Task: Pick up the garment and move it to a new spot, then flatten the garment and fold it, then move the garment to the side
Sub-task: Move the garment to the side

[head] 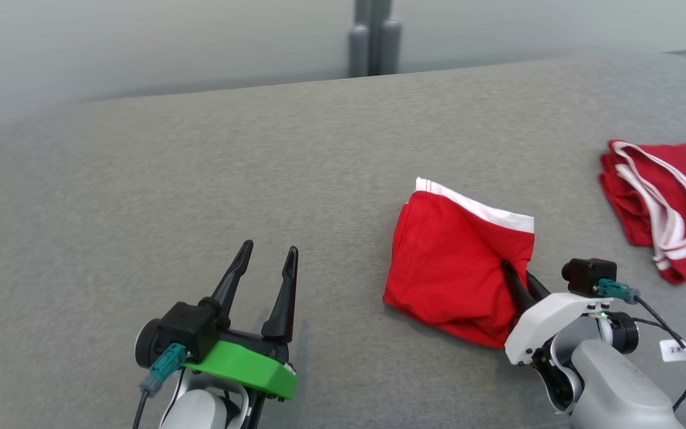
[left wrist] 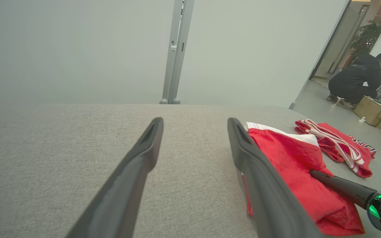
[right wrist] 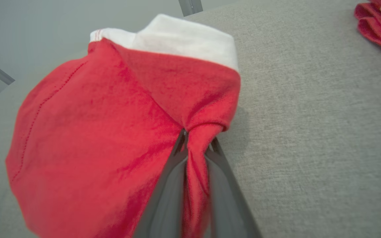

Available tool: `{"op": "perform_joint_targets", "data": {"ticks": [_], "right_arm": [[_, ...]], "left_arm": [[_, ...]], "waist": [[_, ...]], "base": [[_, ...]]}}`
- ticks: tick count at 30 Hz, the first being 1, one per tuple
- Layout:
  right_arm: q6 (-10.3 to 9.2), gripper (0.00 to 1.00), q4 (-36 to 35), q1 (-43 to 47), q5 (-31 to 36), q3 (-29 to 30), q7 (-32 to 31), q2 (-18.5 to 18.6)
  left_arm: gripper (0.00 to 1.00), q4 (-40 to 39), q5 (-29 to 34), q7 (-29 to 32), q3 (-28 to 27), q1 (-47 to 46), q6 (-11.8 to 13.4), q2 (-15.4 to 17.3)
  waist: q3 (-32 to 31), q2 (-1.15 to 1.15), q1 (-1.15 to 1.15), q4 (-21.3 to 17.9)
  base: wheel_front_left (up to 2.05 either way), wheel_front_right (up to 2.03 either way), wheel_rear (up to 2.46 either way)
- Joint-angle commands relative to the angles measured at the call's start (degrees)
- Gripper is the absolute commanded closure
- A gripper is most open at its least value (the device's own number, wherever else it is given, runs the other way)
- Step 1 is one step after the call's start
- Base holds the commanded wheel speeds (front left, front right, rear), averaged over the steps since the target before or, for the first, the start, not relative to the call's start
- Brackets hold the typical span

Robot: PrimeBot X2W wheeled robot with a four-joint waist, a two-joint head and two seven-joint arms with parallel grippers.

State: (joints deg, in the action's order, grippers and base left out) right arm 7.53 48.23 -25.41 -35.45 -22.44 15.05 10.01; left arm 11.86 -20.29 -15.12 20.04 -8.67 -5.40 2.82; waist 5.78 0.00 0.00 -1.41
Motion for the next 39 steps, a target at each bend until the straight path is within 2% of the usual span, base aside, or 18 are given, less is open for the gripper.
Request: {"op": "perform_joint_targets", "data": {"ticks": [1,13,22,30,39], "right_arm": [[-0.1,1.0,-0.3,0.8,-0.1,-0.1,0.1,0.0],[-0.09,1.0,-1.9,1.3,-0.2,-0.4,0.1,-1.2],[-0.08,1.0,-3.1,1.6,-1.3,-0.4,0.1,-1.5],[-0.08,1.0,-4.7,1.1,-0.8,-0.1,0.1,-1.8],[-0.08,1.0,-6.5,-5.2,3.4,-3.7,0.1,1.6]], "left_arm": [[0.0,0.1,0.6,0.1,-0.3,-0.1,0.0,0.2],[0.0,0.4,4.7,0.1,0.5,-1.7,0.0,0.2],[0.0,1.5,7.3,0.1,1.1,-2.8,-0.5,0.2],[0.0,2.2,8.5,0.1,1.2,-3.8,-0.8,0.3],[0.0,3.1,8.6,0.1,0.7,-5.4,-1.3,0.3]], "waist": [[-1.0,0.0,0.0,-7.9],[0.1,0.0,0.0,-19.6],[1.7,0.0,0.0,-25.5],[3.9,0.0,0.0,-27.2],[7.1,0.0,0.0,-24.7]], "base": [[0.0,0.0,0.0],[0.0,0.0,0.0],[0.0,0.0,0.0],[0.0,0.0,0.0],[0.0,0.0,0.0]]}}
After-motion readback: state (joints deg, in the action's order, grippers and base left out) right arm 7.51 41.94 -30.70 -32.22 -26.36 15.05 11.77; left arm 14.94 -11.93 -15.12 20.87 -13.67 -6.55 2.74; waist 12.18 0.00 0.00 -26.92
